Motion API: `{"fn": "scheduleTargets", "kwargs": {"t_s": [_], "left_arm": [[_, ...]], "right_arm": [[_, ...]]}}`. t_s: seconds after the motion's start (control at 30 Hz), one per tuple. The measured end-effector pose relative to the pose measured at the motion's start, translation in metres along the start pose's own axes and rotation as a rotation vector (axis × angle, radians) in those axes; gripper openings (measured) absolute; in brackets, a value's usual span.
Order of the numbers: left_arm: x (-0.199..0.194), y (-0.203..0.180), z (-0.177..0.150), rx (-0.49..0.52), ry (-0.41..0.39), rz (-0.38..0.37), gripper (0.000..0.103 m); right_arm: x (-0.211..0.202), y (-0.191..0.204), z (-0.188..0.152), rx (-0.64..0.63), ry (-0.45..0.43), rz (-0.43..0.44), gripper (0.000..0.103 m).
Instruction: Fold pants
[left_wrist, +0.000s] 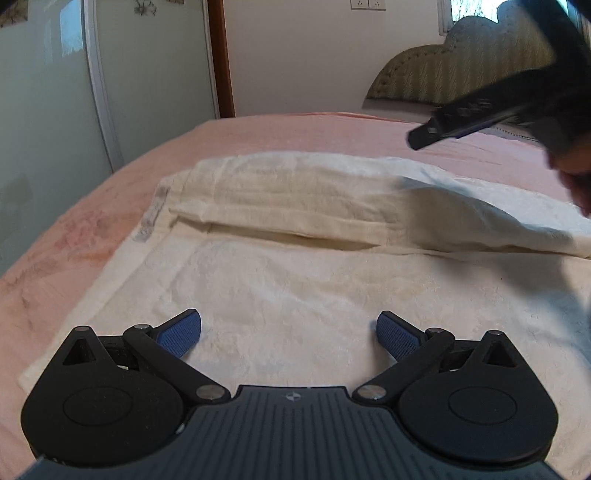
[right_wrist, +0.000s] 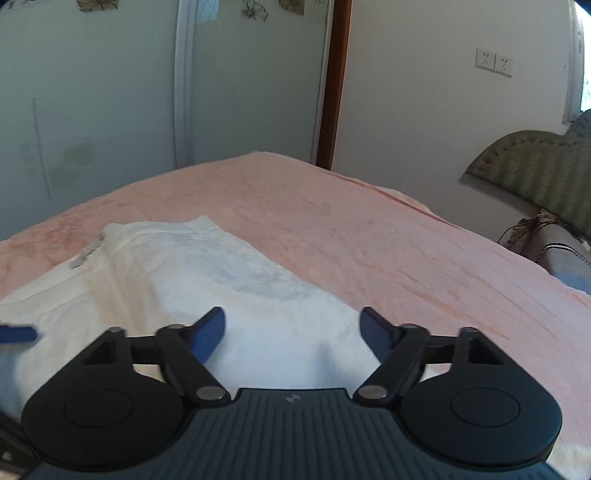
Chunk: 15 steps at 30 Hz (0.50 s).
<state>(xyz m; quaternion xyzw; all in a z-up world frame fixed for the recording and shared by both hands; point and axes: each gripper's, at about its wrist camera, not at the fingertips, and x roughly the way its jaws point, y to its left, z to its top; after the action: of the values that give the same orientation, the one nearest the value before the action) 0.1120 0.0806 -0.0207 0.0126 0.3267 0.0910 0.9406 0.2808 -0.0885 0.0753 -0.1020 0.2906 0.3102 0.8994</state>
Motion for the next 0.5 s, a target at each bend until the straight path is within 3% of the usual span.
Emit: {"fn": "scheduleTargets", "kwargs": {"t_s": [0.3, 0.37, 0.4, 0.5], "left_arm": [[0.002, -0.006, -0.003, 0.025, -0.013, -0.021, 0.103], [0.002, -0.004, -0.003, 0.016, -0.010, -0.028, 0.103], [0.003, -0.004, -0.003, 0.015, -0.010, -0.029, 0.103], [0.003, -0.004, -0.003, 0.015, -0.011, -0.028, 0.103]], "right_arm": [[0.118, -0.039, 0.029, 0.092, 0.127, 0.075, 0.064], [0.135, -0.045, 0.029, 0.116, 0.185, 0.142, 0.064], [0.142, -0.043, 0.027, 0.109, 0.212, 0.171, 0.059], [0.139, -0.035, 0.027, 0.041, 0.199, 0.235, 0.022]]}}
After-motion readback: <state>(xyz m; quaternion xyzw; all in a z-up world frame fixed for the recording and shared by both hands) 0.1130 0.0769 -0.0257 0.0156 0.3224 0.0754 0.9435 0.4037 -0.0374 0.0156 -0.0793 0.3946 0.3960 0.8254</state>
